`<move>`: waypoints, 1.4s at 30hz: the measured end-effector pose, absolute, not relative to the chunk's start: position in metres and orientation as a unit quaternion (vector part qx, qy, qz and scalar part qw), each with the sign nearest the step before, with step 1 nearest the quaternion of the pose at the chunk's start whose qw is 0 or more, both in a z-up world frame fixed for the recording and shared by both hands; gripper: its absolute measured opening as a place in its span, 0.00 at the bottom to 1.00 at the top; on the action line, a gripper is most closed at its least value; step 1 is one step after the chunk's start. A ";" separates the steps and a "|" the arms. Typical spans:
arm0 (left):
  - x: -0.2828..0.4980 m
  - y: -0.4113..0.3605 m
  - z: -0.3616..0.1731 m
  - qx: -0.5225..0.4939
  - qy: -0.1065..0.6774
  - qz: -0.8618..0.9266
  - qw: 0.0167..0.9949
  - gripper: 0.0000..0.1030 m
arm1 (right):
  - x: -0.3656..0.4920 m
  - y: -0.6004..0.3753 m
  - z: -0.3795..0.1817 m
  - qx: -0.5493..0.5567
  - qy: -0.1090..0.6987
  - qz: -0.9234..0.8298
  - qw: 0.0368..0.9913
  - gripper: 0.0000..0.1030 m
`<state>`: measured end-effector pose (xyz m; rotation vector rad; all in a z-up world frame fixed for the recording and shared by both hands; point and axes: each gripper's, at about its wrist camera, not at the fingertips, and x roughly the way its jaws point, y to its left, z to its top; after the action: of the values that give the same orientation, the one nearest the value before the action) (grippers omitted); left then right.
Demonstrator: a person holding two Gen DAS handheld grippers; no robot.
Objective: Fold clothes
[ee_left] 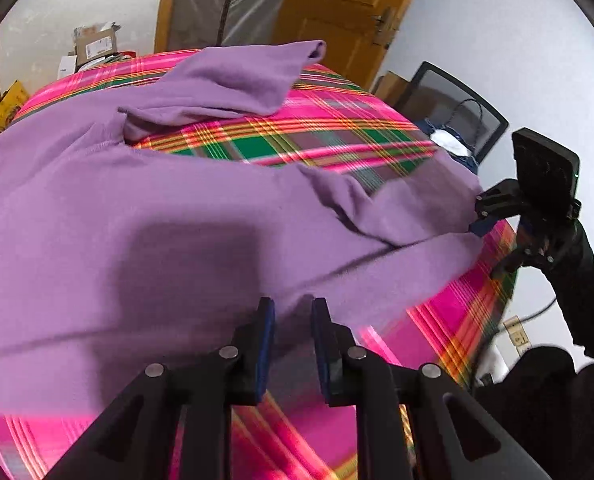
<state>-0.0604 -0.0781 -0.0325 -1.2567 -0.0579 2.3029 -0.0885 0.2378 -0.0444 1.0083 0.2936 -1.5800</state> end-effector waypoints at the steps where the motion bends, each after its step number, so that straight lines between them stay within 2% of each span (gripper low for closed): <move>1: -0.051 -0.079 -0.032 -0.461 -0.022 0.849 0.258 0.18 | -0.083 0.239 -0.045 0.432 0.128 -0.673 0.586 0.43; 7: -0.001 -0.085 -0.037 -0.462 -0.026 0.850 0.253 0.18 | -0.062 0.241 -0.046 0.427 0.131 -0.672 0.591 0.45; 10: 0.005 -0.097 -0.027 -0.440 -0.038 0.872 0.209 0.18 | -0.062 0.236 -0.038 0.401 0.112 -0.689 0.593 0.45; 13: -0.005 -0.110 -0.015 -0.417 -0.059 0.893 0.159 0.18 | -0.066 0.218 -0.034 0.380 0.083 -0.696 0.604 0.45; 19: -0.050 -0.130 -0.006 -0.398 -0.088 0.909 0.090 0.18 | -0.076 0.171 -0.048 0.385 0.094 -0.715 0.577 0.45; 25: -0.072 -0.131 -0.033 -0.461 -0.088 0.877 0.105 0.18 | -0.064 0.155 -0.057 0.403 0.112 -0.676 0.607 0.45; 29: -0.037 -0.129 -0.033 -0.457 -0.060 0.881 0.107 0.18 | -0.058 0.159 -0.055 0.406 0.097 -0.653 0.632 0.45; 35: 0.002 -0.149 -0.033 -0.453 -0.108 0.879 0.102 0.18 | -0.058 0.154 -0.057 0.411 0.088 -0.641 0.642 0.46; 42: 0.023 -0.184 -0.025 -0.420 -0.148 0.895 0.037 0.18 | -0.067 0.140 -0.051 0.392 0.056 -0.675 0.623 0.45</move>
<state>0.0233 -0.1841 -0.0248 -1.2879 -0.4556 2.7469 -0.0673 0.1398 -0.0514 0.8994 0.1292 -1.5506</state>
